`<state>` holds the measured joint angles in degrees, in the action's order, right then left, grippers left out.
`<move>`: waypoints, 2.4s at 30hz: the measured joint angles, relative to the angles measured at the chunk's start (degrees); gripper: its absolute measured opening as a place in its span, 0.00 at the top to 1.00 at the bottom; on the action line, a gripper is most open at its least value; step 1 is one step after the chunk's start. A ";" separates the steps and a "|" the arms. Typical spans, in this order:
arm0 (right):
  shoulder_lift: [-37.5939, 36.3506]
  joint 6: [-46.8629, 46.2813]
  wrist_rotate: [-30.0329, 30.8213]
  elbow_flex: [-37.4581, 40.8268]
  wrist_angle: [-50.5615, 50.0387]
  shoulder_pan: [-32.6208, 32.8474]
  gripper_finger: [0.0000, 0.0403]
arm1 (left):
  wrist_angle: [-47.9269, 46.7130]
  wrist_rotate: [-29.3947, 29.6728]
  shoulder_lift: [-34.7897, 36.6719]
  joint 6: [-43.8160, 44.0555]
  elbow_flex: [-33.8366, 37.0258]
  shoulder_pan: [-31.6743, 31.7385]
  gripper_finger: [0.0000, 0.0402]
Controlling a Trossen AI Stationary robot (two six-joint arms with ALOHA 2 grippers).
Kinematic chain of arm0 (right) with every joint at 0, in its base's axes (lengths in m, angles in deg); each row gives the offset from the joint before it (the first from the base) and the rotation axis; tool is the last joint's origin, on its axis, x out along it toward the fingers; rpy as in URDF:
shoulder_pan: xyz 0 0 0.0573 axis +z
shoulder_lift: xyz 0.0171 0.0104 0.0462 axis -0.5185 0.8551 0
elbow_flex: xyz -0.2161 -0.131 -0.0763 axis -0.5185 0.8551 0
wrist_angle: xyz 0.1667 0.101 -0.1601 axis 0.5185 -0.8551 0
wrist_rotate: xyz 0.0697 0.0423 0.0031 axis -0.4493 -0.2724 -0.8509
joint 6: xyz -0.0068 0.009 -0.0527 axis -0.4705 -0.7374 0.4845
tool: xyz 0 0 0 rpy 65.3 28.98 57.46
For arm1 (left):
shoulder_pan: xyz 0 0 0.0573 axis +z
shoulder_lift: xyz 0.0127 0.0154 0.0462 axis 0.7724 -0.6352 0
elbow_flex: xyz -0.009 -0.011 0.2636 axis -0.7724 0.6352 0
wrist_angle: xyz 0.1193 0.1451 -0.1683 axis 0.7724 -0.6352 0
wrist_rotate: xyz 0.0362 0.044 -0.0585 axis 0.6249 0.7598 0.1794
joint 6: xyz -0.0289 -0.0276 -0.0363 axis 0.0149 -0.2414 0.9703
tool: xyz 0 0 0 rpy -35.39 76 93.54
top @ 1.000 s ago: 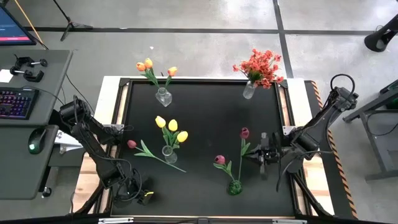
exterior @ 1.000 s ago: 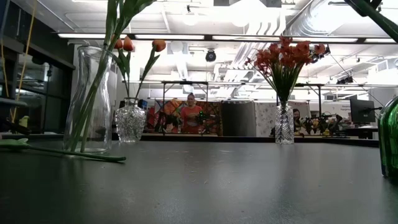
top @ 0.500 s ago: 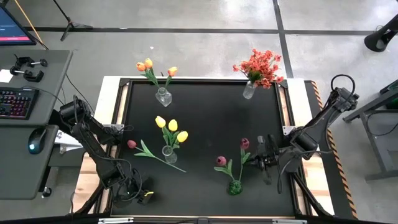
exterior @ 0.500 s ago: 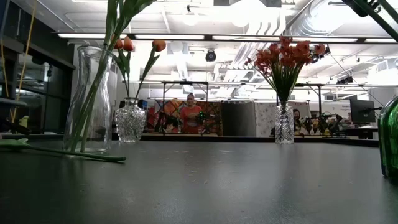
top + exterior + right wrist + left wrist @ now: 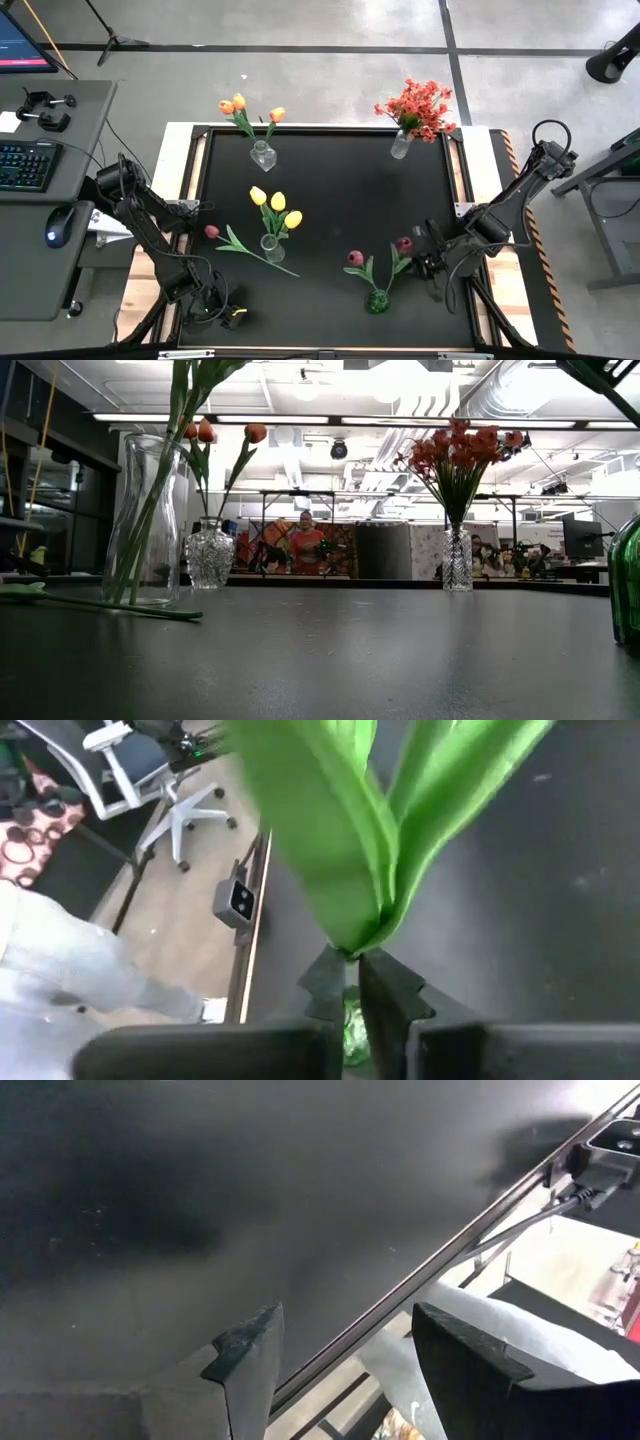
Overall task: Sort flowers into vase by color
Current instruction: Put the right dark red flower into the green vase, then put the dark red flower into the green vase
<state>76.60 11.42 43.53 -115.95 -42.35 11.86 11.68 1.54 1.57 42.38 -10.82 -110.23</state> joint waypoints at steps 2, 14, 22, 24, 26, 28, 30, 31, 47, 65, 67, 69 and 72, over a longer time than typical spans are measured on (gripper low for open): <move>0.00 -1.55 -0.11 0.00 -0.03 0.00 0.87 | 0.09 -0.02 0.00 -0.02 0.00 0.02 0.48; -0.02 -5.38 -11.76 0.00 -0.13 0.01 0.37 | 0.20 -2.99 0.01 -0.13 0.00 0.01 0.48; -0.02 -11.26 -19.02 0.00 -1.34 0.00 0.36 | 0.20 -2.80 4.30 -3.23 0.02 0.25 0.48; -0.02 -12.64 -21.64 0.00 -2.04 0.00 0.36 | 0.20 -2.14 6.57 -4.27 0.02 0.60 0.48; -0.02 -14.61 -23.58 0.00 -3.10 0.02 0.36 | 0.22 -0.35 9.11 -4.93 0.02 1.06 0.48; -0.02 -16.75 -25.10 0.00 -4.12 0.07 0.36 | 0.22 2.60 11.61 -5.45 0.02 1.57 0.48; -0.02 -18.60 -26.35 0.00 -5.41 0.07 0.36 | 0.22 6.01 13.98 -5.96 0.02 2.10 0.48; -0.02 -19.47 -27.10 0.00 -6.10 0.07 0.36 | 0.22 7.55 15.03 -6.14 0.02 2.46 0.48; -0.01 -35.95 -30.51 0.00 -12.44 0.07 0.36 | 0.19 13.21 18.75 -28.03 0.02 10.70 0.48; -7.68 -50.99 -23.62 -6.43 -10.56 -0.73 0.36 | 2.83 28.51 24.92 -38.67 0.04 -7.31 0.48; -9.05 -50.53 -18.43 -10.79 -14.08 -1.15 0.36 | 2.83 32.95 25.84 -40.43 0.04 -9.31 0.48; -9.78 -48.10 -11.50 -15.81 -19.16 -2.55 0.36 | 2.82 37.17 26.55 -42.50 0.04 -10.60 0.48; -9.99 -41.90 0.21 -24.11 -25.59 -5.78 0.36 | 2.79 42.22 27.80 -44.98 0.04 -11.32 0.48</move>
<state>66.61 -30.48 43.74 -140.07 -67.95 6.08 14.47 43.76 29.37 -2.59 -10.77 -121.54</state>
